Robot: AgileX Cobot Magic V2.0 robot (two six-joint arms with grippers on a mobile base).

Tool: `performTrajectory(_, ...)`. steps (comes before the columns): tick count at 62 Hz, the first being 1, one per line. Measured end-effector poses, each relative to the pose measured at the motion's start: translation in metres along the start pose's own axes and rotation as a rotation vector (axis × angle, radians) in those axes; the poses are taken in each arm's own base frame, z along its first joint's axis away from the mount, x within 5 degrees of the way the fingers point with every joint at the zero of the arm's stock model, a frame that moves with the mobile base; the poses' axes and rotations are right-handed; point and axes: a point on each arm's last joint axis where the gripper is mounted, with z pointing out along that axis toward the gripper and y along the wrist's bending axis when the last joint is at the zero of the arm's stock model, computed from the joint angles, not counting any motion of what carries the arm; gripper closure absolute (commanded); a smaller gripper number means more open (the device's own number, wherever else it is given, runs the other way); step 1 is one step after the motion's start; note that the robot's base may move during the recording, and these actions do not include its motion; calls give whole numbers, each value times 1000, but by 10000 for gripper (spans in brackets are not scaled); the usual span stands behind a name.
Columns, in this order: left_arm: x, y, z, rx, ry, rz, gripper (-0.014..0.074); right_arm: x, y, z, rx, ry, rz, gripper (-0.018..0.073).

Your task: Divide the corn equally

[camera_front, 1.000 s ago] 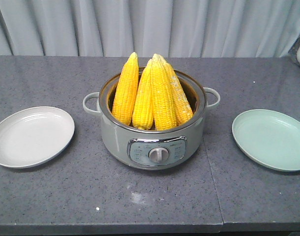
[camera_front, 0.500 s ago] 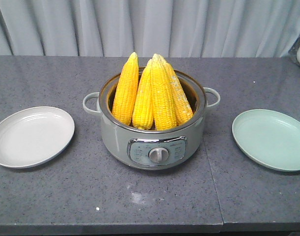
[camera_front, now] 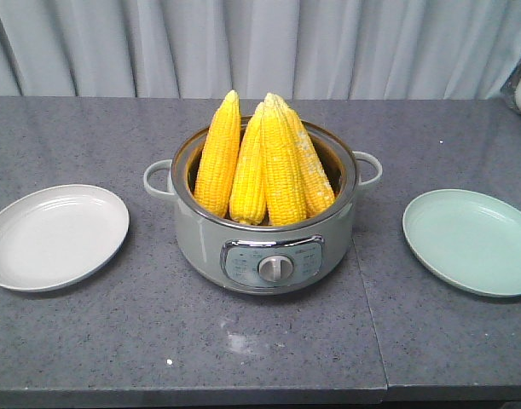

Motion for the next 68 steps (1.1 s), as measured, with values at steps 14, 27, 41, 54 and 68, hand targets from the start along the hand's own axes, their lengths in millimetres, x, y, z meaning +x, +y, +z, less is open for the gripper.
performTrajectory(14,0,0,0,0,0,0,603,0,0,0,0,0,0,564)
performTrajectory(27,-2,0,0,-1,-21,0,603,0,0,0,0,-1,0,564)
performTrajectory(41,-7,0,0,5,-82,-70,603,-6,1,0,-18,-65,165,564)
performTrajectory(54,-17,1,-2,13,-188,-214,603,-9,1,0,-27,-101,409,564)
performTrajectory(68,-30,3,-5,31,-340,-381,603,-7,1,0,-28,-69,592,564)
